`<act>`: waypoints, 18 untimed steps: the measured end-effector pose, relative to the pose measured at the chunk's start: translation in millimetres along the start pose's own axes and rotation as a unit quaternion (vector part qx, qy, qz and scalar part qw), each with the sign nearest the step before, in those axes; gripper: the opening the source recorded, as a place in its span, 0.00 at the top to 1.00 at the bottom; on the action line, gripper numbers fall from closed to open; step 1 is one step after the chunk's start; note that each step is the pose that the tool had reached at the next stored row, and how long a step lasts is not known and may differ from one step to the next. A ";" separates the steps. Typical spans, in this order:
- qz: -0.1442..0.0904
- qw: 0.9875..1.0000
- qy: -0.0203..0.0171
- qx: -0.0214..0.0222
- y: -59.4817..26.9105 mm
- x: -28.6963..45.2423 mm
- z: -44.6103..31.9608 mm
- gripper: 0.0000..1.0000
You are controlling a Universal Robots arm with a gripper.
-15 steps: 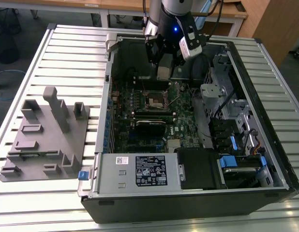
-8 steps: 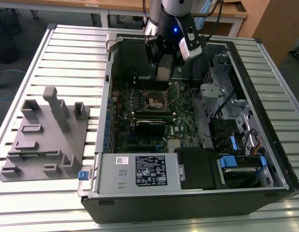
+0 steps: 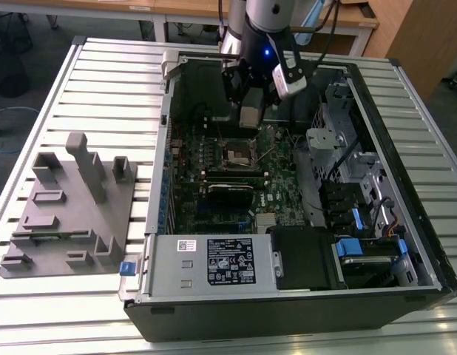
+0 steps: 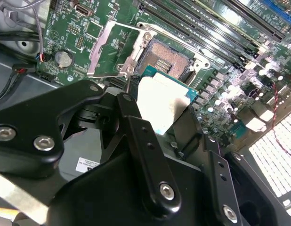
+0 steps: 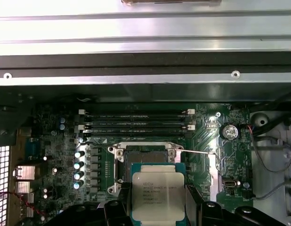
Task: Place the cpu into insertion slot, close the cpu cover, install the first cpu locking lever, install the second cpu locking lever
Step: 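Place the cpu into insertion slot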
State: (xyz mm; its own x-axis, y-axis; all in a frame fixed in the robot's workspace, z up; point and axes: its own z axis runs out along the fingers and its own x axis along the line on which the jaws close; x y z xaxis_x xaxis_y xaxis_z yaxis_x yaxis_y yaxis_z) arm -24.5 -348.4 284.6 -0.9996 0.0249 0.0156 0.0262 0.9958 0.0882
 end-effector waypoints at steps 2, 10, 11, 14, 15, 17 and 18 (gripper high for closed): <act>0.000 1.000 -0.001 0.000 -0.3 0.7 3.1 0.46; -0.001 1.000 -0.007 0.000 -1.6 8.0 13.5 0.46; -0.002 1.000 -0.009 0.000 -1.8 8.9 14.5 0.46; -0.002 1.000 -0.014 0.000 -2.6 11.6 17.1 0.46; -0.002 1.000 -0.016 0.000 -2.9 12.4 18.0 0.46; -0.003 1.000 -0.018 0.000 -3.6 14.0 20.0 0.46; -0.003 1.000 -0.018 0.000 -4.0 14.5 21.6 0.46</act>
State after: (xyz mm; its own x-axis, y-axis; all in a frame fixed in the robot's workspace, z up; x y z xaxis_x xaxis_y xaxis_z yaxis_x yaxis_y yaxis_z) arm -39.4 -350.2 262.9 -0.9995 0.0229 -0.0211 0.0209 0.9958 0.0890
